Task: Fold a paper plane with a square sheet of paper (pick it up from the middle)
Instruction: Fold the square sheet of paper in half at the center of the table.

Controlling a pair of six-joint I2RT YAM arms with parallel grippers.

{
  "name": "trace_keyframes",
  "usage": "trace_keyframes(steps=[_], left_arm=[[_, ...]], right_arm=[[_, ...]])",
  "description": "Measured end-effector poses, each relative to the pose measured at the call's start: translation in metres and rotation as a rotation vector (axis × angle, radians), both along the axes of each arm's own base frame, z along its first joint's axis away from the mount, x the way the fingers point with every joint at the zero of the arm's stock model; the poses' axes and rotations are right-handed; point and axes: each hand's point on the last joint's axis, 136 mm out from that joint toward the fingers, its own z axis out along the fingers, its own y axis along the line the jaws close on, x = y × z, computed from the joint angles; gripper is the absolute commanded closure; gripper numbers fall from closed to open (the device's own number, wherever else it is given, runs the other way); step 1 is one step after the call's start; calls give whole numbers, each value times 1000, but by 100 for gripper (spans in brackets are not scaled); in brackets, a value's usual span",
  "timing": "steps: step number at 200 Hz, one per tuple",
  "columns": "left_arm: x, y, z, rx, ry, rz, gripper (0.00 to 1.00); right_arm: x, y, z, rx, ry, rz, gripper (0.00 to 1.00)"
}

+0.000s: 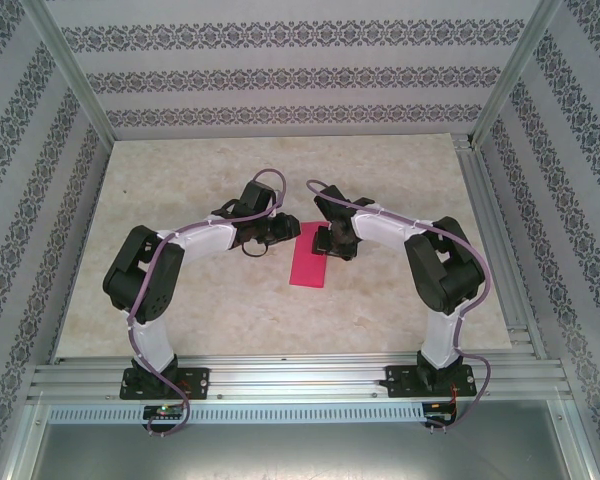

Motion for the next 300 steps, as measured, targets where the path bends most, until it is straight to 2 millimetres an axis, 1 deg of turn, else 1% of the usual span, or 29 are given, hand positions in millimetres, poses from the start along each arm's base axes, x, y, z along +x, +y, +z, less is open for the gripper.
trace_keyframes(steps=[97, 138, 167, 180, 204, 230, 261, 300], left_arm=[[1, -1, 1, -9, 7, 8, 66], [2, -7, 0, -24, 17, -1, 72], [0, -16, -7, -34, 40, -8, 75], [-1, -18, -14, -38, 60, -5, 76], [-3, -19, -29, -34, 102, 8, 76], [-4, -20, -34, -38, 124, 13, 78], [-5, -21, -41, -40, 146, 21, 78], [-7, -19, -54, -25, 175, 26, 79]], right_arm=[[-1, 0, -5, -10, 9, 18, 46], [0, 0, -4, -9, 7, 18, 46], [0, 0, -4, -9, 7, 18, 46], [0, 0, -4, -9, 7, 18, 46], [0, 0, -4, -9, 7, 18, 46], [0, 0, -5, -10, 8, 18, 46], [0, 0, -6, -11, 11, 18, 46], [-1, 0, -6, -11, 11, 18, 46]])
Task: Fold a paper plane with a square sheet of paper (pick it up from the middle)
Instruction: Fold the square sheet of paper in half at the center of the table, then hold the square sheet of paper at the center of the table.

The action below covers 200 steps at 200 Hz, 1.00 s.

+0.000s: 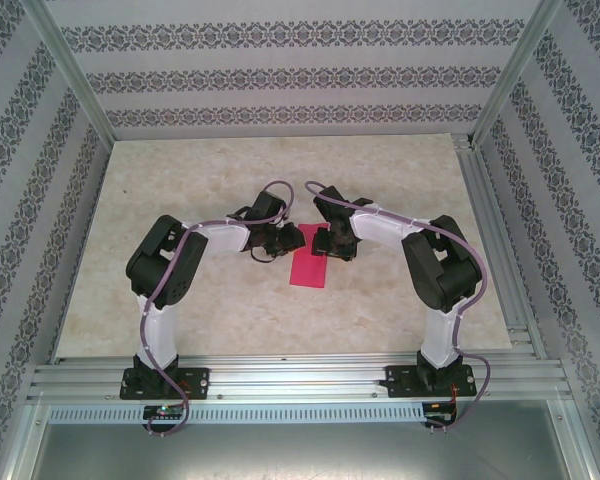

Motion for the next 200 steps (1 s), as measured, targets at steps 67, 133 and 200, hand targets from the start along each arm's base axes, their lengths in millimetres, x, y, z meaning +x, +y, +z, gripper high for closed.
trace_keyframes(steps=[67, 133, 200], left_arm=[[7, -3, 7, 5, -14, -2, 79], [6, -3, -2, 28, -2, -17, 80], [6, -2, -3, 36, -10, -31, 81]], right_arm=[[0, 0, 0, 2, -2, 0, 45], [1, 2, -1, 16, -4, 1, 45], [0, 2, 2, 23, -16, 1, 42]])
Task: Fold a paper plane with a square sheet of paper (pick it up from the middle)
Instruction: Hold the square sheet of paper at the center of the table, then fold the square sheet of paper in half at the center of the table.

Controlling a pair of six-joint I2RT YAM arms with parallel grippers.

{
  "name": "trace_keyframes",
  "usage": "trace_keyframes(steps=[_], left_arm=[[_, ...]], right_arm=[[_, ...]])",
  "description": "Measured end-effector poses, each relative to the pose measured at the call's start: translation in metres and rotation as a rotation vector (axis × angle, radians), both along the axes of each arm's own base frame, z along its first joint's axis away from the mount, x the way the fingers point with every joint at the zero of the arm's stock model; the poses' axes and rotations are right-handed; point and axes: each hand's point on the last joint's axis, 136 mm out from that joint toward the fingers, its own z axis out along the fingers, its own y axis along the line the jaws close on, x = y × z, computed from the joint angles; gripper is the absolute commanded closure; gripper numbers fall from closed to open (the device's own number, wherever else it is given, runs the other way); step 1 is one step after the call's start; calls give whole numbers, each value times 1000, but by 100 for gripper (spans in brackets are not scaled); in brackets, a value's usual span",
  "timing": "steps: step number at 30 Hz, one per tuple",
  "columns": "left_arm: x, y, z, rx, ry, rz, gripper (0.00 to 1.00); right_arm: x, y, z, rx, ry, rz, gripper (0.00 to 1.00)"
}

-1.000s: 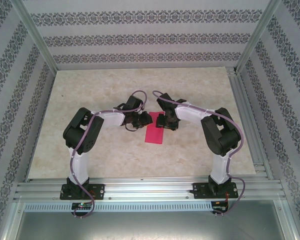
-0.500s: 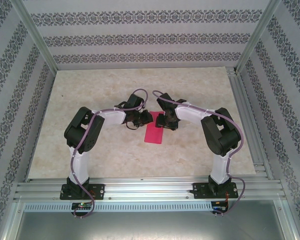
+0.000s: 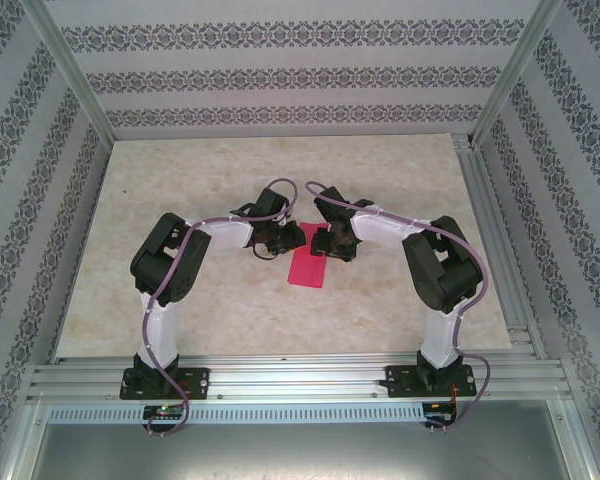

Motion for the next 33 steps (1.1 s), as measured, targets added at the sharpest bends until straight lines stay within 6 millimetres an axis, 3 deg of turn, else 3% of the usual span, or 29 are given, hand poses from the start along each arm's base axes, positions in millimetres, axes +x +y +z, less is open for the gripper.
trace_keyframes(steps=[3, 6, 8, 11, 16, 21, 28, 33], left_arm=[[0, 0, 0, 4, -1, -1, 81], [0, 0, 0, 7, -1, -3, 81], [0, 1, 0, 9, 0, -5, 81], [0, 0, 0, 12, -2, -10, 81], [1, 0, 0, 15, -3, -17, 81], [1, 0, -1, 17, -3, -19, 81], [2, -1, -1, 21, 1, -23, 81], [2, -1, 0, 22, 1, -23, 81]], right_arm=[[-1, -1, 13, 23, -29, 0, 43], [-2, 0, 27, 80, -71, -6, 52], [-6, 2, 33, 146, -83, -14, 64], [-5, 8, 33, 262, -82, -39, 76], [-4, 24, 23, 376, -48, -52, 78], [0, 32, 26, 420, -58, -44, 78], [-4, 27, 27, 410, -42, -49, 73], [-5, 26, 39, 416, -62, -42, 72]])
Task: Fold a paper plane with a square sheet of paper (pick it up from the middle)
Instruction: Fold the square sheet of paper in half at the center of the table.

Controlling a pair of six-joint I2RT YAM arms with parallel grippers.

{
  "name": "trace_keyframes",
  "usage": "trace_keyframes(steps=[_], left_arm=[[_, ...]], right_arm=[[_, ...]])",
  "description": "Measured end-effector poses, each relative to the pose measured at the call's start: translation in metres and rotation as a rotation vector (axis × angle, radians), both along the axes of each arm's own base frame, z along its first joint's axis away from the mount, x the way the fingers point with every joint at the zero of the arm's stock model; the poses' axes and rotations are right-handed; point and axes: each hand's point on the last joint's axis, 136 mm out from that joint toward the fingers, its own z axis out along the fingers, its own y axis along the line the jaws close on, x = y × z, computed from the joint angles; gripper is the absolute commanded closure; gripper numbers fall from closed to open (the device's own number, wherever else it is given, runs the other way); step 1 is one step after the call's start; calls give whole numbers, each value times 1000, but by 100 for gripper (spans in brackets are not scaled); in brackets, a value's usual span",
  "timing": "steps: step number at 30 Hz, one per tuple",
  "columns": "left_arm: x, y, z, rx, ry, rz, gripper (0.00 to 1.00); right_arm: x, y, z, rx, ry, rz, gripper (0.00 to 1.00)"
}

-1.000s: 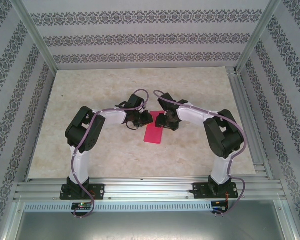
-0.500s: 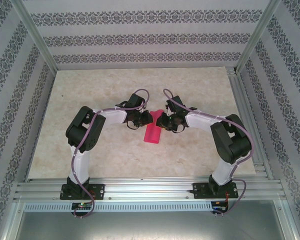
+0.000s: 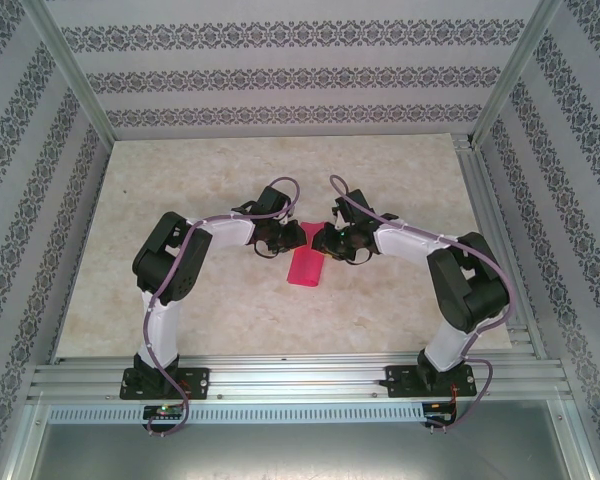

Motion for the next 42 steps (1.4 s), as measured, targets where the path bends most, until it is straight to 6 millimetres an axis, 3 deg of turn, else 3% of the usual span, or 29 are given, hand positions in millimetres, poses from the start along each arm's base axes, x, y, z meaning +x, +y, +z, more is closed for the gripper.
trace_keyframes(steps=[10, 22, 30, 39, 42], left_arm=[[1, -1, 0, 0, 0, -6, 81], [1, -2, 0, 3, -9, -17, 81], [1, -2, 0, 4, -8, -18, 81], [1, -3, 0, 3, -9, -19, 81], [1, -3, 0, 5, -10, -22, 81]], right_arm=[[8, 6, 11, 41, -40, -14, 74], [9, 9, -17, 39, 17, -26, 76], [-2, 2, -44, 2, 78, -26, 76], [-2, 3, -42, 7, 72, -25, 71], [1, 1, -37, 15, 61, -31, 74]])
